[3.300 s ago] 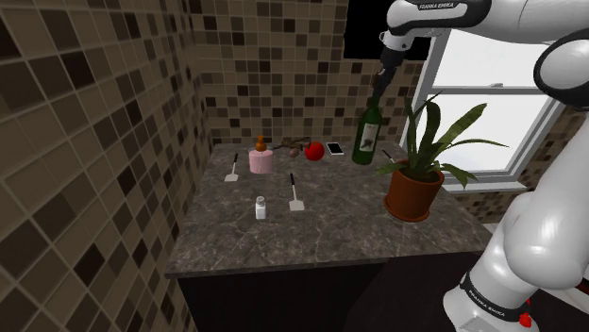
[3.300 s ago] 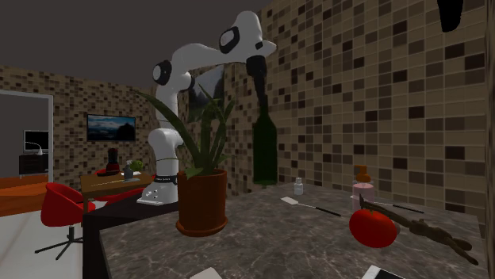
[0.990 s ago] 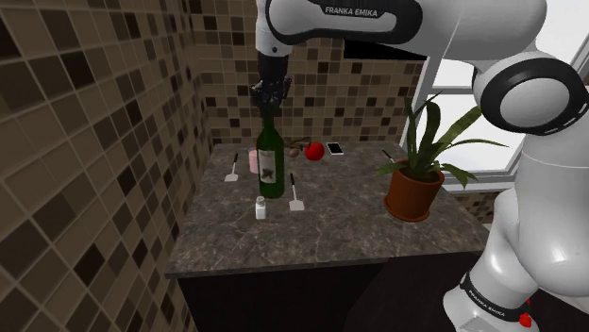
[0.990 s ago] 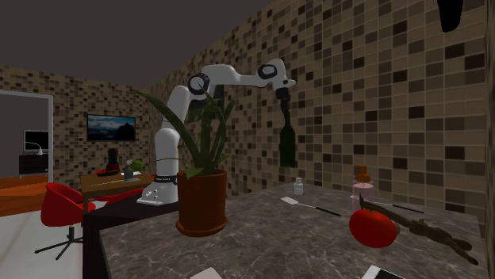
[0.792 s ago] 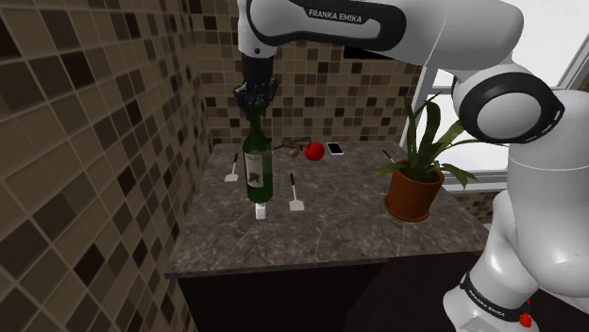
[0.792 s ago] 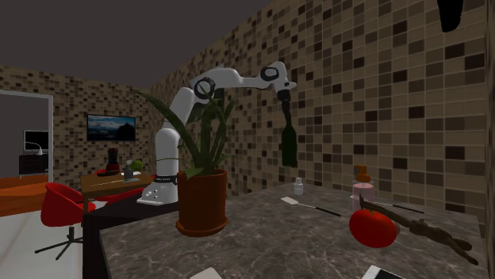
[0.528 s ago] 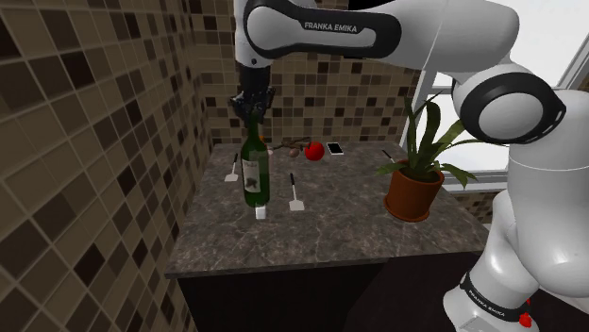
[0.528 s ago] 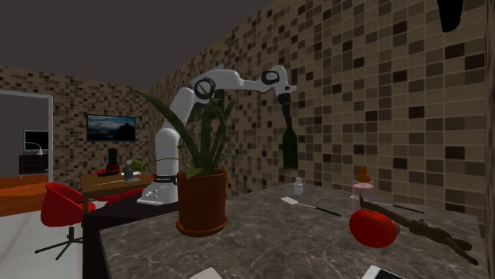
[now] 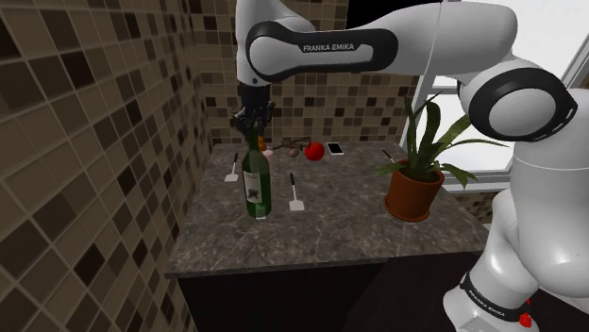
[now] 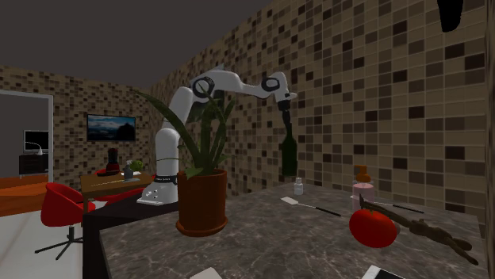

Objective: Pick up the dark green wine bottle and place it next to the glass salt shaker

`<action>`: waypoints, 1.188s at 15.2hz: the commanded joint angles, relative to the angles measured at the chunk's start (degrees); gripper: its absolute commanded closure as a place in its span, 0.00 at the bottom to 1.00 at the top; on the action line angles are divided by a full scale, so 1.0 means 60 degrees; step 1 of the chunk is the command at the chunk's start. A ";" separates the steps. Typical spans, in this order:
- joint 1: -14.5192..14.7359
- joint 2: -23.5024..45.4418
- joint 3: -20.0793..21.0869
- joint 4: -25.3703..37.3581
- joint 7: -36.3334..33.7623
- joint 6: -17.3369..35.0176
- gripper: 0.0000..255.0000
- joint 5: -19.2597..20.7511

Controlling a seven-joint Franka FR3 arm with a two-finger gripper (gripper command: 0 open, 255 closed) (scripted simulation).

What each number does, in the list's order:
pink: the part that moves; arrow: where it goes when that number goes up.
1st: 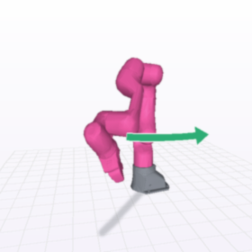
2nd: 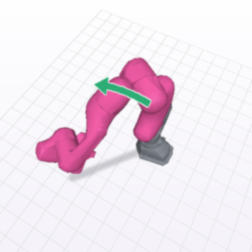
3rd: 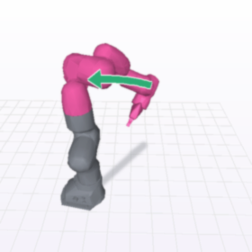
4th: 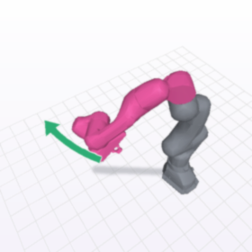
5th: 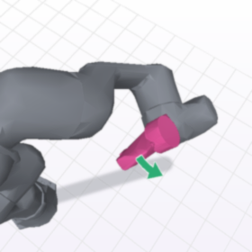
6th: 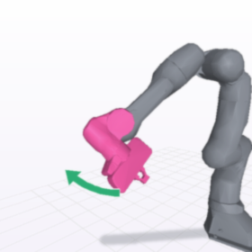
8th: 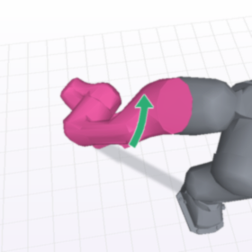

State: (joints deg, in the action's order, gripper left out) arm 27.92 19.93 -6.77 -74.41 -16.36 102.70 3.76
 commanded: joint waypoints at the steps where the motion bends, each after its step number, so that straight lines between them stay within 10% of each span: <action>1: 0.0003 -0.0052 -0.0001 -0.0335 -0.0020 0.0295 1.00 0.0010; 18: 0.0027 -0.0070 0.0003 -0.2296 -0.0194 0.2231 1.00 0.0068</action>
State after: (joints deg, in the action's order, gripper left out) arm 28.09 19.56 -6.75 -88.01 -17.52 115.90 4.16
